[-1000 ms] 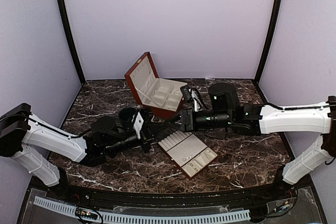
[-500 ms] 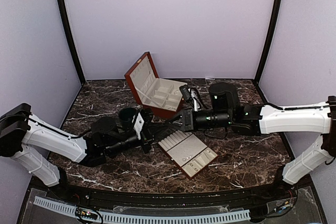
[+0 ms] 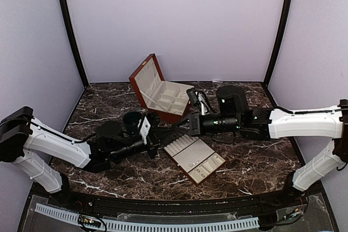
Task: Organize the mixed jewelry
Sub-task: Pass from the left arm to the right, then insert the earring into the earring holder.
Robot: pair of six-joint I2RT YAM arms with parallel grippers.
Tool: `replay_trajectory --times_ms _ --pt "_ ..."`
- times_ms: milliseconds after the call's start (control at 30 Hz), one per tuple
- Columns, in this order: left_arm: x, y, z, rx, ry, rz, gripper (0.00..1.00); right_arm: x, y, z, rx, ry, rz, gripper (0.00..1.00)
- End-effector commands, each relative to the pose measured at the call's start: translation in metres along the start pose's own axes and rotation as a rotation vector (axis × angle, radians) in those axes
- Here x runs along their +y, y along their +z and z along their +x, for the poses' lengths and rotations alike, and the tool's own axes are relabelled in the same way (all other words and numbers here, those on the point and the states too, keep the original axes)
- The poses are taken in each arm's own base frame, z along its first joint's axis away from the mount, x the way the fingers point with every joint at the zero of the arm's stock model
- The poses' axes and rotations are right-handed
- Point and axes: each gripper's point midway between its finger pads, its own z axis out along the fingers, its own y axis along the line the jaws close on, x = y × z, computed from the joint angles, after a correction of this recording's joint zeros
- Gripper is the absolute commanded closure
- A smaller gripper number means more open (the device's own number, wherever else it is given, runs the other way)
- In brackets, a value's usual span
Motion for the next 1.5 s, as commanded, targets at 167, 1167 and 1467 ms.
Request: replay_trajectory --times_ms 167,1167,1467 --pt "-0.006 0.006 0.013 0.060 -0.037 0.027 0.79 0.001 -0.009 -0.014 -0.041 -0.054 0.071 0.99" --pt "0.012 -0.037 0.041 0.241 -0.430 0.016 0.57 -0.111 0.011 0.110 0.417 -0.183 0.547 1.00" --pt "0.016 -0.038 0.045 0.239 -0.449 0.019 0.57 -0.119 0.016 0.119 0.447 -0.202 0.592 1.00"
